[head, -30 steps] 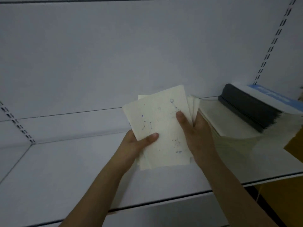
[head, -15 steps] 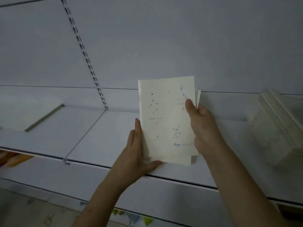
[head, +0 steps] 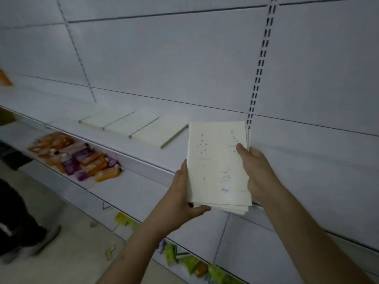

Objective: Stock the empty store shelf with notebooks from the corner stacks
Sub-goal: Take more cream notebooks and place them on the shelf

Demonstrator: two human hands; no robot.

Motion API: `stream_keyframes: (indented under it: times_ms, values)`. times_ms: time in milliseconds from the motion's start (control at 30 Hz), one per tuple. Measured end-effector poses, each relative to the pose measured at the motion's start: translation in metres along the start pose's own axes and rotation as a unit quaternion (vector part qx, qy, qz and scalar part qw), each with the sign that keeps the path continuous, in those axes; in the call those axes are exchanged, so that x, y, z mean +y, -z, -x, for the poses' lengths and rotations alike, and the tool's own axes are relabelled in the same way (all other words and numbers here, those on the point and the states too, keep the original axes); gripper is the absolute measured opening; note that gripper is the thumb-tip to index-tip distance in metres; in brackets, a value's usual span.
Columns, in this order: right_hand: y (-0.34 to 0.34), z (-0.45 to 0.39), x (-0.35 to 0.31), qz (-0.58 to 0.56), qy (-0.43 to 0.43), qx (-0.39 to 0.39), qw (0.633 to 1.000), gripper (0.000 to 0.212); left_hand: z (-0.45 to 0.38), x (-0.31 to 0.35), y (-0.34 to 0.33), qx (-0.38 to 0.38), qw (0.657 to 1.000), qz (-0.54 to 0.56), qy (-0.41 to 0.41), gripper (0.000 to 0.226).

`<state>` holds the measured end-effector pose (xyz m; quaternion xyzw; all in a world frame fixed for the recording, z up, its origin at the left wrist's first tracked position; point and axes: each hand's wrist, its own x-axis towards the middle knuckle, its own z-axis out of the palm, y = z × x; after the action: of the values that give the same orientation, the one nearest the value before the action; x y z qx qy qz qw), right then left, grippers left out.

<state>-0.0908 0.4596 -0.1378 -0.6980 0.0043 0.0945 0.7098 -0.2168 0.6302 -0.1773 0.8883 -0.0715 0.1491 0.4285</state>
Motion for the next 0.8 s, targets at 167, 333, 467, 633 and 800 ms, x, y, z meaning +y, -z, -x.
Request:
stream_keyframes:
  times_ms: [167,333,467,633,800]
  values:
    - [-0.100,-0.023,-0.004,0.076,-0.016,-0.055,0.995,0.039,0.004,-0.049,0.084,0.025,0.998,0.049,0.032,0.108]
    - [-0.180,-0.061,-0.011,0.100,0.011,-0.045,0.994,0.039,-0.018,-0.102,0.143,0.016,0.996,0.062,0.054,0.106]
    - [-0.242,-0.111,-0.016,0.104,0.018,-0.042,0.994,0.031,-0.049,-0.153,0.189,0.018,0.995,0.057,0.077,0.103]
    - [-0.332,-0.186,-0.025,0.077,0.001,-0.070,0.995,0.022,-0.094,-0.228,0.255,0.024,0.992,-0.009,0.124,0.096]
    - [-0.439,-0.242,-0.035,0.079,-0.037,-0.111,0.990,0.028,-0.128,-0.294,0.325,0.032,0.975,-0.091,0.200,0.109]
